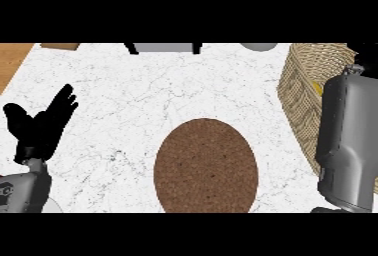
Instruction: Pick the lemon from the placemat and place it in the basket
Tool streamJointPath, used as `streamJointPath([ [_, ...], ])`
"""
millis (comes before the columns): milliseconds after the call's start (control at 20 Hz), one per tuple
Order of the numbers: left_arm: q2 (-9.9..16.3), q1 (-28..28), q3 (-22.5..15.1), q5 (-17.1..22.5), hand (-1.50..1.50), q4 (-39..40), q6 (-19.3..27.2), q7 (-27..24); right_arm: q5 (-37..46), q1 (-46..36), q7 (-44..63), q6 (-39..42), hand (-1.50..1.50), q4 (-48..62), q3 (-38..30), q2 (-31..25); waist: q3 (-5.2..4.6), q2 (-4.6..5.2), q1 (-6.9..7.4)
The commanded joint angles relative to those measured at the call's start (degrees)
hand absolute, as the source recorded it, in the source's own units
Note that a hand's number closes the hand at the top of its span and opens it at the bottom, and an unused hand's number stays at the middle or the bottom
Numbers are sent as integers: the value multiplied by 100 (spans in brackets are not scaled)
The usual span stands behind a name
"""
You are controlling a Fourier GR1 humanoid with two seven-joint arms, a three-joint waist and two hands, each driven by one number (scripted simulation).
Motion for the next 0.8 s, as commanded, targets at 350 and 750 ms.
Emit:
streamJointPath([
  [350,10,148,97,49,0,268,-84,-188,-1073,1377,926,128,-150,-2928,862,213,-6,-110,-117],
  [750,45,141,135,11,0,214,-16,-137,-2053,3397,1352,1173,-150,-4729,2297,214,-3,-113,-170],
])
